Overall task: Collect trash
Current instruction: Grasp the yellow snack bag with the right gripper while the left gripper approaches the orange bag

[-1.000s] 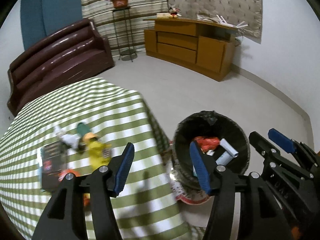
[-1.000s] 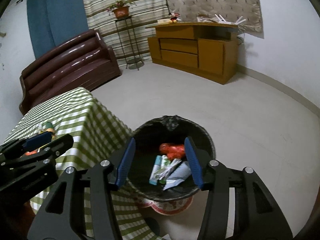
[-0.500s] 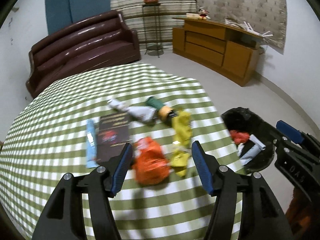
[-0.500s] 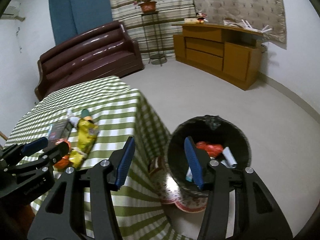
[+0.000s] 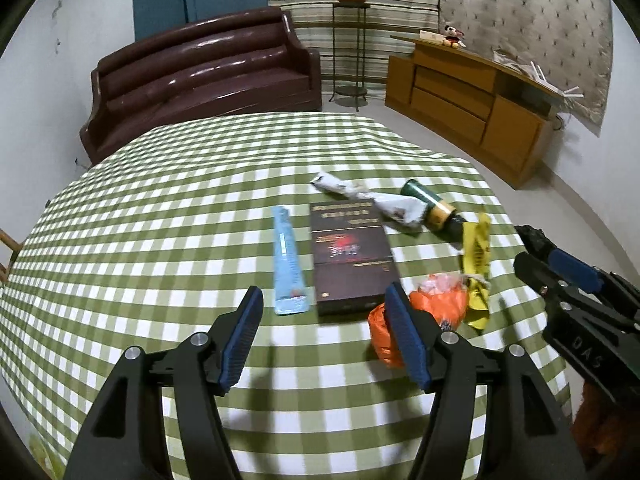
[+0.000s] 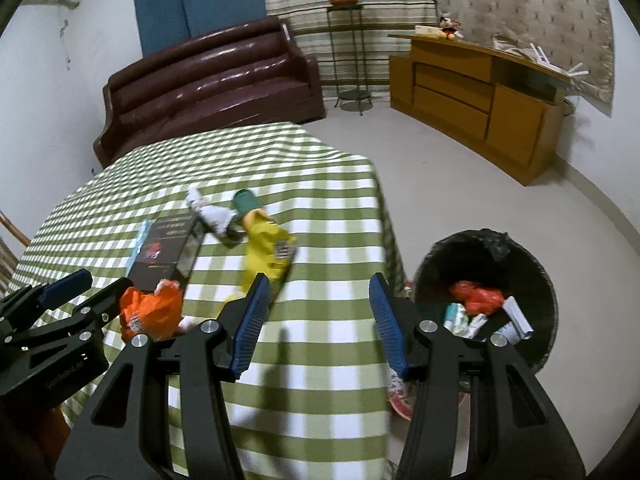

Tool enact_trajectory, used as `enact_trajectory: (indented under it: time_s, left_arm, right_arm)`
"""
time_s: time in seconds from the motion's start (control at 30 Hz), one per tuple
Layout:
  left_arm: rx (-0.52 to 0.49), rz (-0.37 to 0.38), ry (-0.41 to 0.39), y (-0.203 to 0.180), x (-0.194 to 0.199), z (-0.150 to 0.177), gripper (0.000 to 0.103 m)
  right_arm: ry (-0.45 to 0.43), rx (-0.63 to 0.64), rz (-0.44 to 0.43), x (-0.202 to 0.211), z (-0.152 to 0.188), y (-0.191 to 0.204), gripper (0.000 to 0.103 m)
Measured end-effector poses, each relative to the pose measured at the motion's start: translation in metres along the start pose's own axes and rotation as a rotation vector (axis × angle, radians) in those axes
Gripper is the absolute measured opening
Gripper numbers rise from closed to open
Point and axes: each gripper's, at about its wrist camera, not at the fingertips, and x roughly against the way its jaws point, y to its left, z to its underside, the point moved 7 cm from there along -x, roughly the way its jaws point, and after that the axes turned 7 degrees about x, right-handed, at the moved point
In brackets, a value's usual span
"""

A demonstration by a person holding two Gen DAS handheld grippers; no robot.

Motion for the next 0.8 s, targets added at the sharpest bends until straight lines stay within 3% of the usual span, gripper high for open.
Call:
enact_trajectory:
  time_s: [0.43,0.7,0.8]
  left_arm:
    - [0.061,-0.004,0.006,0.038,0.0,0.0,0.062]
    - [0.079,0.001,0.021,0.052,-0.005,0.005,0.063]
    - [0.08,0.006,0.023,0.051,-0.004,0.006,0.063]
  right_arm:
    - [0.079,0.052,0.024,-0.028,-0.002,0.034,0.05]
    - [0.092,0.058,0.06,-0.032,-0.002,0.034,0.037]
    - [0.086,0.054,0.054,-0.031,-0.003,0.032,0.027]
